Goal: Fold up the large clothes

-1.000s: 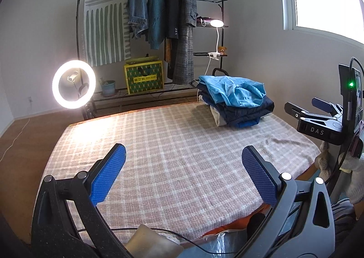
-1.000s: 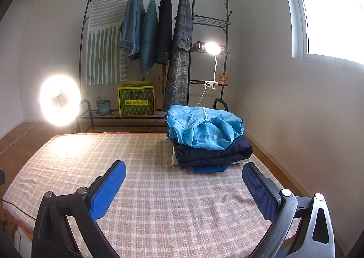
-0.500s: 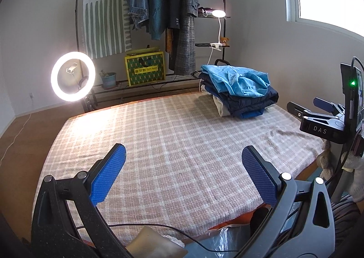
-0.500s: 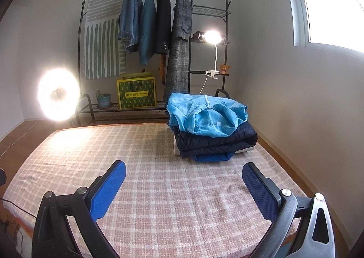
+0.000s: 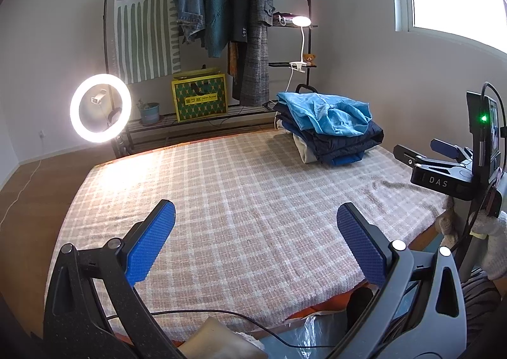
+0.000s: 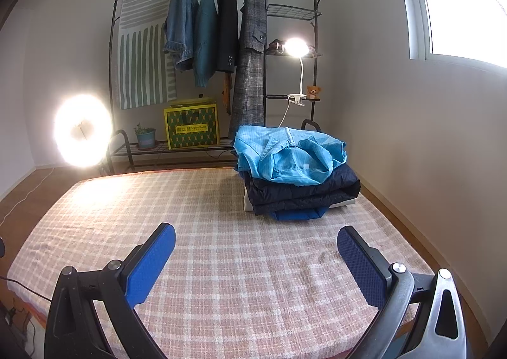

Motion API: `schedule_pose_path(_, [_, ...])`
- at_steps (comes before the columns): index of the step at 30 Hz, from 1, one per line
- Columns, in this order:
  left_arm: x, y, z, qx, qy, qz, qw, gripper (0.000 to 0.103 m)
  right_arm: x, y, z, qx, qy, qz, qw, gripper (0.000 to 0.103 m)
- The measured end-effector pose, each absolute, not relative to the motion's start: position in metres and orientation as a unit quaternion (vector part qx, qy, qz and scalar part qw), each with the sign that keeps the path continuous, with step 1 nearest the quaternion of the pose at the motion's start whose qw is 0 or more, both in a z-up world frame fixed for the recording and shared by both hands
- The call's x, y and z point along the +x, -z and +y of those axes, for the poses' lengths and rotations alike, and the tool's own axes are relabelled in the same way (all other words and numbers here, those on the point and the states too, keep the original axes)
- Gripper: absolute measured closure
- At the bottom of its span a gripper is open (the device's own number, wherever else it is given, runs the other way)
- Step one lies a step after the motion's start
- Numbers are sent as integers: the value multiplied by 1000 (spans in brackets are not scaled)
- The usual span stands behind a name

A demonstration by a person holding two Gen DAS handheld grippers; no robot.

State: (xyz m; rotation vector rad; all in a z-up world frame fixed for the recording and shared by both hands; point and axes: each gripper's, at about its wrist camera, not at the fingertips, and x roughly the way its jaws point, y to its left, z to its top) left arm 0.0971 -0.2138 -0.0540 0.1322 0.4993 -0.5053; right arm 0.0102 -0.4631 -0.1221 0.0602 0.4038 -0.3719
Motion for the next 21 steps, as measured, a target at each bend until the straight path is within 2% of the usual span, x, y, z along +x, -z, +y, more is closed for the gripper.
schedule_pose_path(21, [94, 51, -214, 64, 245, 243, 937, 0, 9, 124, -464, 39, 182, 204, 961, 0])
